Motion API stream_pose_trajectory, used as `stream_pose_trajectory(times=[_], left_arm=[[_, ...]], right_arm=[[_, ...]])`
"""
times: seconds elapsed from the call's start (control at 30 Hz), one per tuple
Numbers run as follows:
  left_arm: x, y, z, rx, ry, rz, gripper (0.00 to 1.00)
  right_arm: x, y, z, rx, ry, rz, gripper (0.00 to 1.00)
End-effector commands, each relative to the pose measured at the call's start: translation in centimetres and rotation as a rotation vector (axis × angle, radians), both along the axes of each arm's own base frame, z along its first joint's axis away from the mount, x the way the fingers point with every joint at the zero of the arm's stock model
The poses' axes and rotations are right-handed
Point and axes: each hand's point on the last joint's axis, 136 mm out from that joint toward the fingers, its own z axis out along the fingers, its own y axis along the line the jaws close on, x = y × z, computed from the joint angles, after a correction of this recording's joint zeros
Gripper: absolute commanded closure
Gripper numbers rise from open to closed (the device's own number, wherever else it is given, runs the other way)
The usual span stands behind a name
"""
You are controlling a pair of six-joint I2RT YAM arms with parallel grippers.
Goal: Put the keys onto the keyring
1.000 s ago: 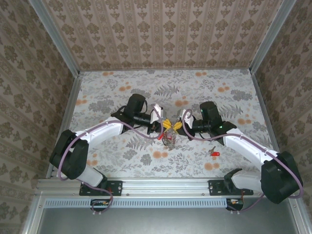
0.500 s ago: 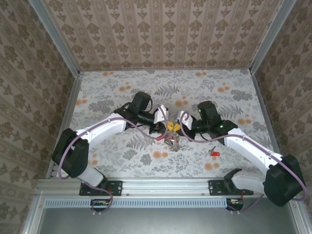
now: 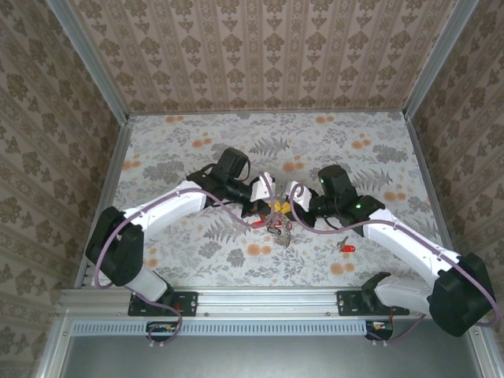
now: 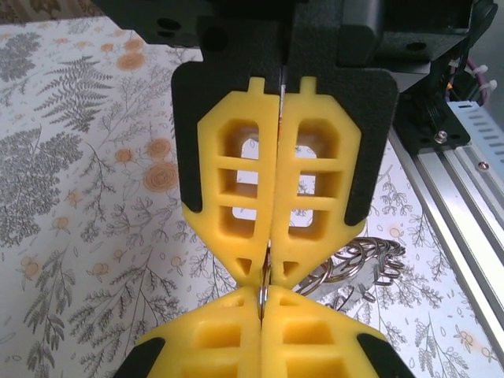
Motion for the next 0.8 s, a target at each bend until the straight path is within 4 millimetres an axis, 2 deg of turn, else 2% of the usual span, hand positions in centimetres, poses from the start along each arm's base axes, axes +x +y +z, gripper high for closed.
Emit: stream_pose_trajectory(times=[0.0,0.1,0.17,0.33,0.53,0.77], left_arm=[[0.0,0.3,1.0,-0.076,0.014,0.008,1.0],[0.2,0.2,2.7,-0.19,0.011,0.01,1.0],[0.2,0.1,3.4,-0.236,0.015,-0.003,1.0],[0.1,0.0,3.9,-0.26,0.024,-0.025,1.0],[0.1,0.1,3.8,-0.26,0.026,-0.024,1.0],[0.2,0.2,3.9,-0.258,0.018,-0.013,1.0]], right_arm=[[0.2,-0.1,2.6,0.072,-0.1,0.011,0.88],[0.6,-0.6,1.4,0.126,-0.04,-0.013,0.81],[0.1,-0.4,0.9,0.158,0.014,0.02,0.81],[0.3,0.0,0.1,0.19,0.055,0.017,0.82],[0.5,-0.2,0.4,0.189,0.044,0.003,0.82],[0.7,-1.5,1.7,0.165,-0.022,-0.068,0.8]])
